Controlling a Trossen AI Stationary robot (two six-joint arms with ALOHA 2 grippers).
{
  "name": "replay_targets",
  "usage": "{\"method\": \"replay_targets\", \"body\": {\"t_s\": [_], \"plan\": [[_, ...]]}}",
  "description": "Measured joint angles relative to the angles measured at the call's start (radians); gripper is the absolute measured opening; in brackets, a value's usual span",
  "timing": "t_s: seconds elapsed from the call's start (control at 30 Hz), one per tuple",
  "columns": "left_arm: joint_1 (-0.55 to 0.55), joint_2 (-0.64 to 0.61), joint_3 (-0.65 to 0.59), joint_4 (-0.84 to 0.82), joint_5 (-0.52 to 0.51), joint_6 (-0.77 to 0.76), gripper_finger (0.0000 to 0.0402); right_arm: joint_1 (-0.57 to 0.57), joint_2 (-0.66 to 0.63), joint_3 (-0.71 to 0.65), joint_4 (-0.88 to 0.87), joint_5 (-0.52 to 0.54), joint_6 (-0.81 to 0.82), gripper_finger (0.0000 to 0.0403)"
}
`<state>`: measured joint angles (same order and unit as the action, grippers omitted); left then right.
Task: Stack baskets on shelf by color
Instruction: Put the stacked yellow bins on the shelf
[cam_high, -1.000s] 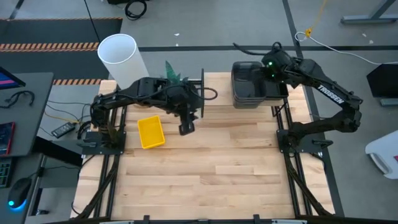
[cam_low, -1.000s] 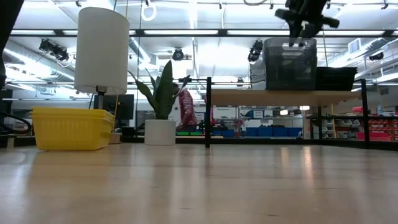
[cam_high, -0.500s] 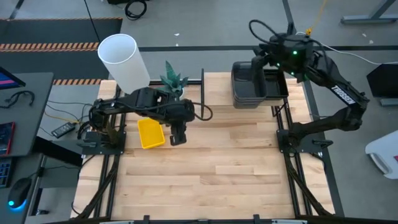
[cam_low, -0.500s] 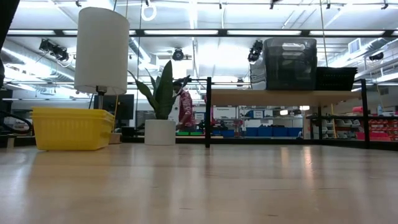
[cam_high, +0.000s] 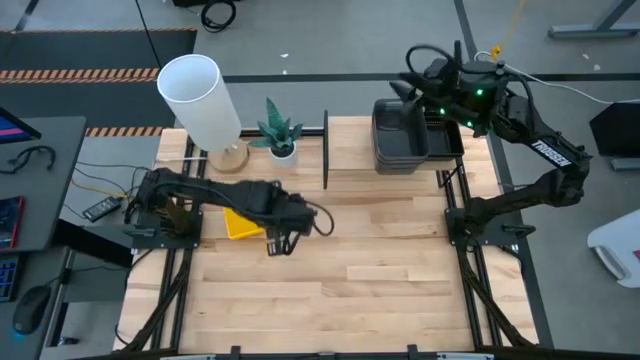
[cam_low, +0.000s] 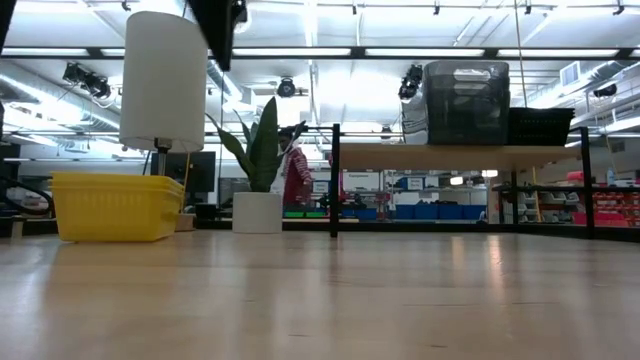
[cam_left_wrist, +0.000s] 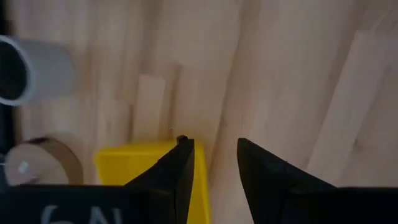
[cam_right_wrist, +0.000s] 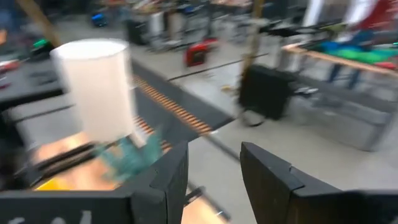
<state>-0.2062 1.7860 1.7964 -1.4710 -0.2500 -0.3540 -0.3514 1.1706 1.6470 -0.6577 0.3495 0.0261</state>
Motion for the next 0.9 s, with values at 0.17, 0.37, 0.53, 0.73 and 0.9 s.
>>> {"method": "replay_targets", "body": {"t_s": [0.17, 0.37, 0.53, 0.73, 0.9], "plan": [[-0.023, -0.003, -0.128, 0.038, 0.038, -0.028, 0.0128, 0.034, 0.005, -0.001, -0.039, -0.083, 0.006, 0.0151], [-0.020, -0.045, -0.304, 0.141, 0.125, -0.036, 0.0126, 0.053, 0.008, -0.001, -0.035, -0.083, 0.005, 0.0151], [-0.014, -0.174, -0.477, 0.243, 0.143, -0.116, 0.0113, 0.071, 0.008, -0.001, -0.051, -0.085, 0.008, 0.0151], [-0.006, -0.340, -0.646, 0.329, 0.093, -0.262, 0.0102, 0.077, 0.014, -0.001, -0.052, -0.082, 0.030, 0.0151], [0.014, -0.484, -0.780, 0.390, 0.131, -0.339, 0.0124, 0.084, 0.027, -0.002, -0.053, -0.089, 0.049, 0.0151]]}}
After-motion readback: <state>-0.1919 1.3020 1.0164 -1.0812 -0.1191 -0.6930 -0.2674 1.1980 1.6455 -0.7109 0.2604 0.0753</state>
